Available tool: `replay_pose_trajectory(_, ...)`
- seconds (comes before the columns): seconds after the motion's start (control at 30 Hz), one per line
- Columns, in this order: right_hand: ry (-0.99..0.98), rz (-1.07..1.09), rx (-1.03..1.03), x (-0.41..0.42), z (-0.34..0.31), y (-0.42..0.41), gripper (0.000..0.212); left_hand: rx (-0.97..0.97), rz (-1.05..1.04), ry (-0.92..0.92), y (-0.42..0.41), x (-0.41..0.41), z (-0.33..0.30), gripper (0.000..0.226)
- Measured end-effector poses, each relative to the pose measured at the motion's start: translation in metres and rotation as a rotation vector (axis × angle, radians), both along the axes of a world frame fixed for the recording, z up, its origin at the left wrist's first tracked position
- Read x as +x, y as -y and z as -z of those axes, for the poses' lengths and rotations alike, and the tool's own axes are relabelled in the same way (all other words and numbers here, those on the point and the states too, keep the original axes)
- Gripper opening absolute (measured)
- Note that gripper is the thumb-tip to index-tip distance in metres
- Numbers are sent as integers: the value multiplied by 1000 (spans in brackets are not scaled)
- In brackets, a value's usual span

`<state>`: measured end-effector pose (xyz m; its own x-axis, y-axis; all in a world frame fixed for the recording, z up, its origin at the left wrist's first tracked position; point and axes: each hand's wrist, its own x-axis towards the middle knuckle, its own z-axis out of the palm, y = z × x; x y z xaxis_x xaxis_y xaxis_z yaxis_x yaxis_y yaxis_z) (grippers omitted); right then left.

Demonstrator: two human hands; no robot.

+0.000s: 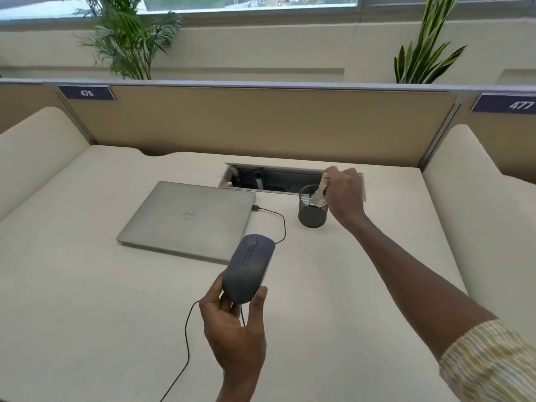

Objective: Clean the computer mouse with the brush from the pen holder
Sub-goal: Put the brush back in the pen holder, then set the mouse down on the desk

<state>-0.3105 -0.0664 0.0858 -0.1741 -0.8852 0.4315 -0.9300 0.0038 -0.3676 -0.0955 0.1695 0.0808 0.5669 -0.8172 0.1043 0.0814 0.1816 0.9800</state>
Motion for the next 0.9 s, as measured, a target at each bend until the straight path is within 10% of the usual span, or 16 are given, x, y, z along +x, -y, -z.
replay_pose_trajectory(0.53,14,-59,340,-13,34,38,39,12,-4,-8,5,-7,8,64)
replay_pose_trajectory(0.9,508,-81,-20,13,1,-84,15,14,29,-1,-1,-17,9,60)
